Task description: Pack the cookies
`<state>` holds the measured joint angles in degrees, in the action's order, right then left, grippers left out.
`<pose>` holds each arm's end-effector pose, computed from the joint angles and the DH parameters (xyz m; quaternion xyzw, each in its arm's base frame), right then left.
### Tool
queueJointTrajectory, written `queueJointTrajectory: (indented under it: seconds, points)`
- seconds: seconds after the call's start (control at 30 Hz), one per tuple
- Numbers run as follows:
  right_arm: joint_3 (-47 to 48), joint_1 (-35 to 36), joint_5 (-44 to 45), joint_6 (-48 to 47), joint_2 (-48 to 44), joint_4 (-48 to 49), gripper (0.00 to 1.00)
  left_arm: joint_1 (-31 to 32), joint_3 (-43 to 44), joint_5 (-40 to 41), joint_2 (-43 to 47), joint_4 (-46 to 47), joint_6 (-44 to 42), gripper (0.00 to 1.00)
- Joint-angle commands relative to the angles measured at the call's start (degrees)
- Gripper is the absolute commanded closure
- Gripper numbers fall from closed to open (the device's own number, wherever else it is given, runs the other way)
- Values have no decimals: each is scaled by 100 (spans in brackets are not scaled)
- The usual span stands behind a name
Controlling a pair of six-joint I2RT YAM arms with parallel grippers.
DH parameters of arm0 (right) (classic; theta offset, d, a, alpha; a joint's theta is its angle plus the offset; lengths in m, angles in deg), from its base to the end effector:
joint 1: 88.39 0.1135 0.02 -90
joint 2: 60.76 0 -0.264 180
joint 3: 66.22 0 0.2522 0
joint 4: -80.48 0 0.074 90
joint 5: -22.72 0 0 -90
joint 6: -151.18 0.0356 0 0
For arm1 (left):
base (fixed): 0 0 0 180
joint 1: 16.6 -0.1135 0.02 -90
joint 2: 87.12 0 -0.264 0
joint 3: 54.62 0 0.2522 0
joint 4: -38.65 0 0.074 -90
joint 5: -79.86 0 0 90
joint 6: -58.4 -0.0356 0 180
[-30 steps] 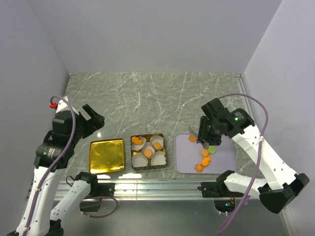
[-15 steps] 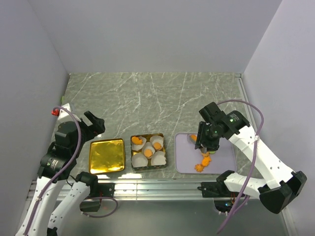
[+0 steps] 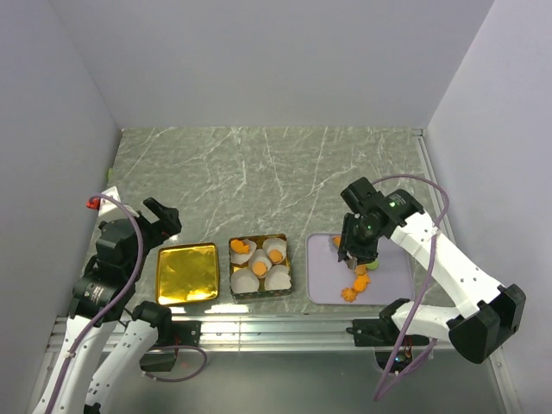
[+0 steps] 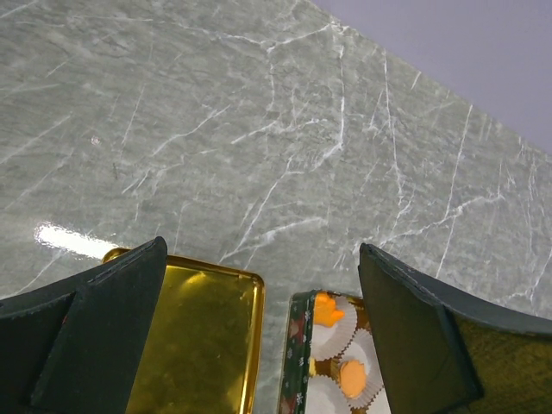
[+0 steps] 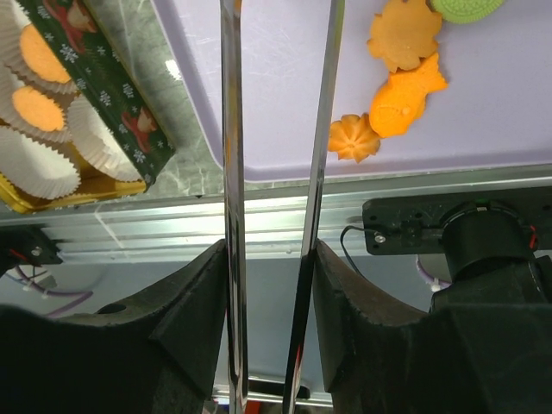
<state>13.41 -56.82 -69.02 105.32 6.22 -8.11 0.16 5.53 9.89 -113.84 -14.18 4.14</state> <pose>0.1609 0.1001 0.3054 0.1068 0.9866 0.0870 0.0874 0.0955 -0.0160 0.3355 -0.2316 0.7761 -0.1244 0.5731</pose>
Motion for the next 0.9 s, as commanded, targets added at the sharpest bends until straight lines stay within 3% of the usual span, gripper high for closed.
queueJointTrajectory:
  seconds: [0.0, 0.53, 0.87]
  points:
    - [146, -2, 95, -63, 43, 56, 53, 21, 19, 133, 18, 251, -41, 1]
    - [-100, 7, 42, -81, 52, 267, 60, 21, 10, 150, 62, 233, 2, 0]
    - [690, 15, 77, -28, -88, -155, 61, 12, 10, 141, 70, 242, -6, 1]
